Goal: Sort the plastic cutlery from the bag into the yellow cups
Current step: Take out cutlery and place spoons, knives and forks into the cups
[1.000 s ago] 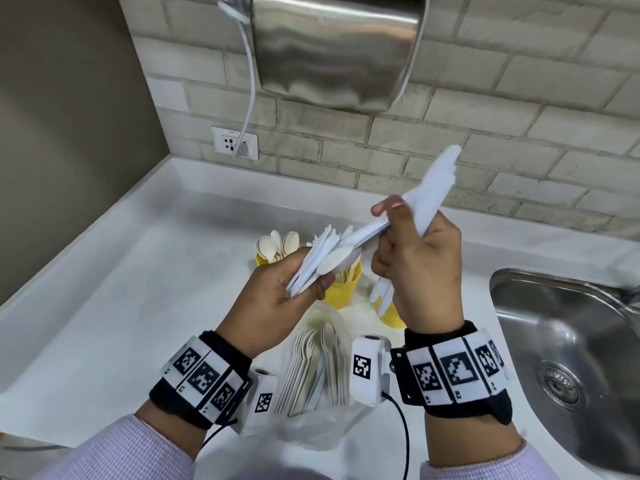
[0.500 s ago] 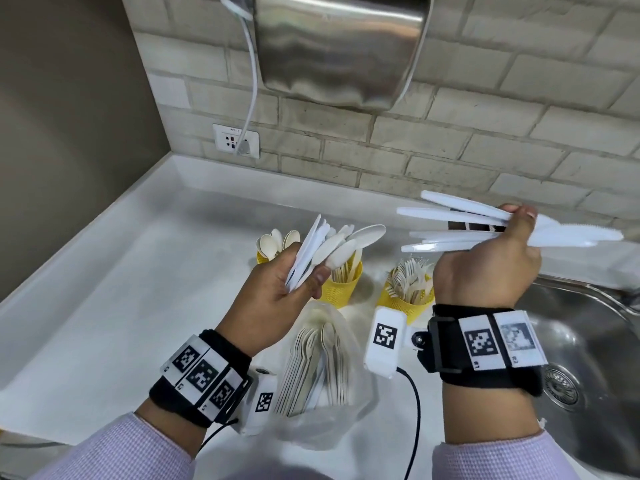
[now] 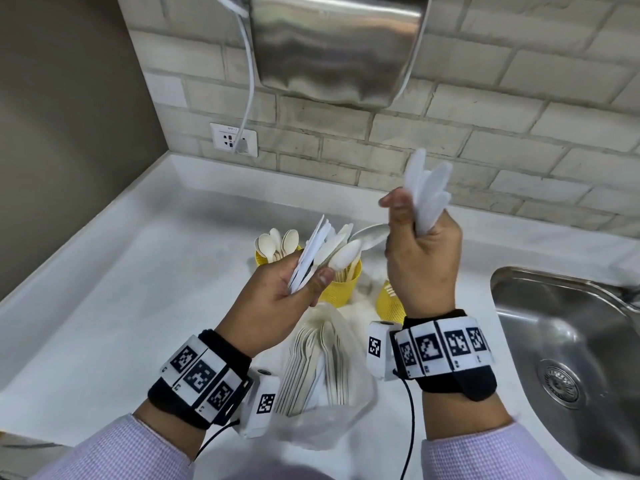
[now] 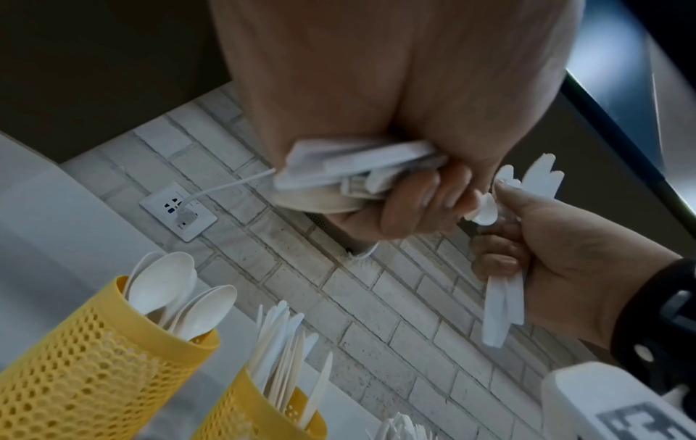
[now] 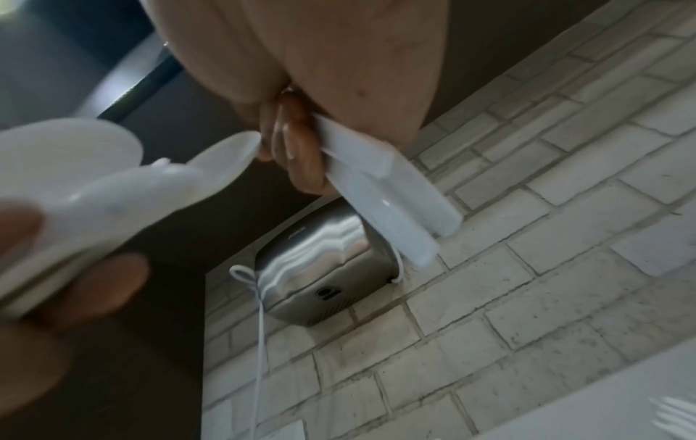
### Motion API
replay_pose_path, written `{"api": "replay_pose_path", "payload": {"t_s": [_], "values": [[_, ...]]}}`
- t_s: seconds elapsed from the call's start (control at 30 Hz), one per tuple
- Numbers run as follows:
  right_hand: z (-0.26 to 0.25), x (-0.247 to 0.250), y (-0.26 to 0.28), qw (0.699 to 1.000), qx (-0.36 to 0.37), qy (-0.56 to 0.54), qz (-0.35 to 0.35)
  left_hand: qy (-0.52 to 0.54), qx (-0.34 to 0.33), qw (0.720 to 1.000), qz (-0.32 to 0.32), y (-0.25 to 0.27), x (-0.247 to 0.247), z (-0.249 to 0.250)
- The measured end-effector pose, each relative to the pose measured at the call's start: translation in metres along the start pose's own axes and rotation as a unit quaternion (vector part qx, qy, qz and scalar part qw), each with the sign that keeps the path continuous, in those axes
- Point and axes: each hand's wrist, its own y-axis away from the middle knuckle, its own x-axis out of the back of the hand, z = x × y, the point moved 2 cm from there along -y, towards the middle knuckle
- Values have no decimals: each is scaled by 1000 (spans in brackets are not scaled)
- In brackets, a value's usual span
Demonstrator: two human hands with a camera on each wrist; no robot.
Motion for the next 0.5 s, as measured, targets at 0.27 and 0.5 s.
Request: {"api": "replay_pose_path", "payload": {"t_s": [0.27, 0.5], "values": [[5, -12, 7, 991, -28, 71, -110, -65, -26, 998, 3, 1, 5, 1], [-1, -7, 0, 975, -75, 64, -201, -103, -20, 995, 1, 2, 8, -4]]}}
